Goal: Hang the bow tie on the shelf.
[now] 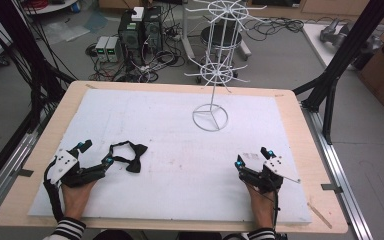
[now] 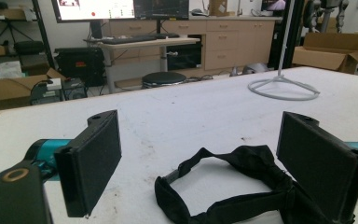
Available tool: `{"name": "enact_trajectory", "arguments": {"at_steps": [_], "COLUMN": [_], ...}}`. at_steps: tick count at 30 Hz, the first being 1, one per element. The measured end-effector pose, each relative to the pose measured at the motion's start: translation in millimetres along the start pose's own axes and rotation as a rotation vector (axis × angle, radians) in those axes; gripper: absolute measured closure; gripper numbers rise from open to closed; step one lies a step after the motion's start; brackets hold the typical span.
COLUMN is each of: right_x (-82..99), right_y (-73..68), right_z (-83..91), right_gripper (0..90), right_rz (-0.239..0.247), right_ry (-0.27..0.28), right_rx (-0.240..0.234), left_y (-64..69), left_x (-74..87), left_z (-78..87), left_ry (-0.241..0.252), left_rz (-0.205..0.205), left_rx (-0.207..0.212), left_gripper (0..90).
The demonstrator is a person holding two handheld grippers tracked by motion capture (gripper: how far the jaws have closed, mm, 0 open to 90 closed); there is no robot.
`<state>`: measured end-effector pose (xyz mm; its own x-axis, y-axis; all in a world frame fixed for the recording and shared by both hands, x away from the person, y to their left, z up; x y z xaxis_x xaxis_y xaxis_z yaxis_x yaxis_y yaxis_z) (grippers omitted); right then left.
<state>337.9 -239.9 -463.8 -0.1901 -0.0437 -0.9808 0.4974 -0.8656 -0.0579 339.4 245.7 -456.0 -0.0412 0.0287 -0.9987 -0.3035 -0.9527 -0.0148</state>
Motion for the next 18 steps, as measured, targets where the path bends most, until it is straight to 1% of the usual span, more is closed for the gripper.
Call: {"name": "enact_trajectory", "arguments": {"at_steps": [7, 10, 12, 13, 15, 18], "right_x": [-0.2, -0.1, -0.1, -0.6, -0.3, -0.3], "right_y": [-0.4, -0.4, -0.5, 0.7, 0.4, 0.7], "right_z": [-0.1, 0.3, 0.4, 0.1, 0.3, 0.4], "right_gripper": [10.0, 10.0, 10.0, 10.0, 10.0, 10.0], "right_rz": [0.010, 0.001, -0.004, 0.008, 0.001, 0.001], "right_ry": [-0.001, 0.002, 0.002, 0.006, 0.004, 0.004], "right_rx": [-0.004, -0.004, -0.001, 0.002, 0.003, 0.003], "left_y": [0.1, 0.7, 0.2, 0.0, -1.2, -1.4], "left_x": [-0.2, -0.3, -0.4, -0.6, -0.3, -0.1], "left_z": [0.4, 0.7, 1.0, 0.8, 0.4, -0.6], "left_ry": [0.005, 0.007, 0.009, 0.011, 0.003, -0.005], "left_rz": [0.006, -0.007, -0.005, 0.001, 0.012, 0.015], "left_rx": [0.004, 0.004, -0.001, -0.001, -0.002, 0.005], "left_gripper": [15.8, 16.1, 15.4, 15.4, 15.4, 15.4]}}
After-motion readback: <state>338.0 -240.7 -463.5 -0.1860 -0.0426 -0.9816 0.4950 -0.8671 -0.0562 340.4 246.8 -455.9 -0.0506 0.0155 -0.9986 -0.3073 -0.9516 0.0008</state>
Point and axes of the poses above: each handheld gripper's, and its own axes: z roughly backward along the jaws, x roughly out of its underside, y roughly to its right, the point moved 7 cm from there along -z, roughly forward along the jaws, and after that the axes turned 10 degrees about -x, right-handed, at the moved point
